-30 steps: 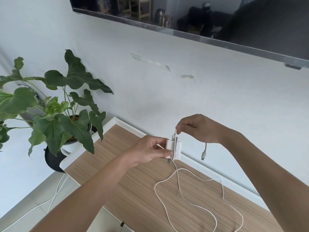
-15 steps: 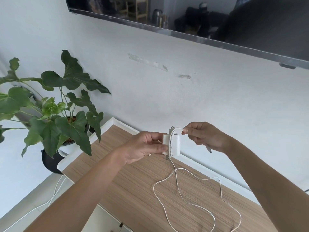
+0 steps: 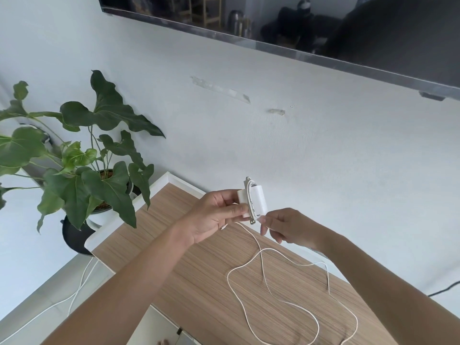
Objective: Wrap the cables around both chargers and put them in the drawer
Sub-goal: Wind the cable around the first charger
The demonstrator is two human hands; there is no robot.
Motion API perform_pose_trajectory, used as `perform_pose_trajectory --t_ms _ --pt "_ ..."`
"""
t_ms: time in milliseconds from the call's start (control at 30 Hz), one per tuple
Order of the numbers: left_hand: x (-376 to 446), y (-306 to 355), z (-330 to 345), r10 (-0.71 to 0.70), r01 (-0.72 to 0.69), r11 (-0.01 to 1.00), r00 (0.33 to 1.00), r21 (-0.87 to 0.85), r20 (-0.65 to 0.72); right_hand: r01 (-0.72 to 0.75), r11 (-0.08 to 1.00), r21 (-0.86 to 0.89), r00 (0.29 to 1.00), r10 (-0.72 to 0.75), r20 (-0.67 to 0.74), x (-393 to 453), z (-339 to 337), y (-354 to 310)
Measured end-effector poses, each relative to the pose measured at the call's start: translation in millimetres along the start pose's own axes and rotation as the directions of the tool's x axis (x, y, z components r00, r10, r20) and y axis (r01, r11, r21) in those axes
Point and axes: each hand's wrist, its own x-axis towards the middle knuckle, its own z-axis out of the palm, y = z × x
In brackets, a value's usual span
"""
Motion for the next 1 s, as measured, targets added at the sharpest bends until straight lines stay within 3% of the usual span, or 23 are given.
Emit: perform_pose_trajectory --t_ms 300,467,633,733,867,1000 --pt "2 -10 8 0.016 -0.021 0.997 0.998 -0.081 -0.062 0.041 0.982 -0.183 0.999 -0.039 0.009 -3 10 -1" --pt "-1 -5 9 -0.001 0.001 1.000 1.000 -0.021 -0.016 -0.022 0.945 -0.328 0.989 -0.027 -0.144 3 -12 5" --pt "-2 -6 12 -0.016 0.014 0.999 0.997 0.034 0.072 -0.074 0.912 -0.404 0.920 -0.095 -0.382 10 -38 0" --pt "-2 -9 15 -0.036 0.033 0.999 0.996 0.039 0.087 -0.075 0.844 -0.532 0.854 -0.221 -0.471 14 -49 -7" --pt "-3 -10 16 -0.050 0.044 0.997 0.994 0.071 0.093 -0.063 0.802 -0.594 0.761 -0.347 -0.549 14 -59 -11" --pt "-4 -15 18 -0.093 0.081 0.989 0.990 0.121 0.101 -0.070 0.780 -0.622 0.723 -0.390 -0.570 13 -62 -20"
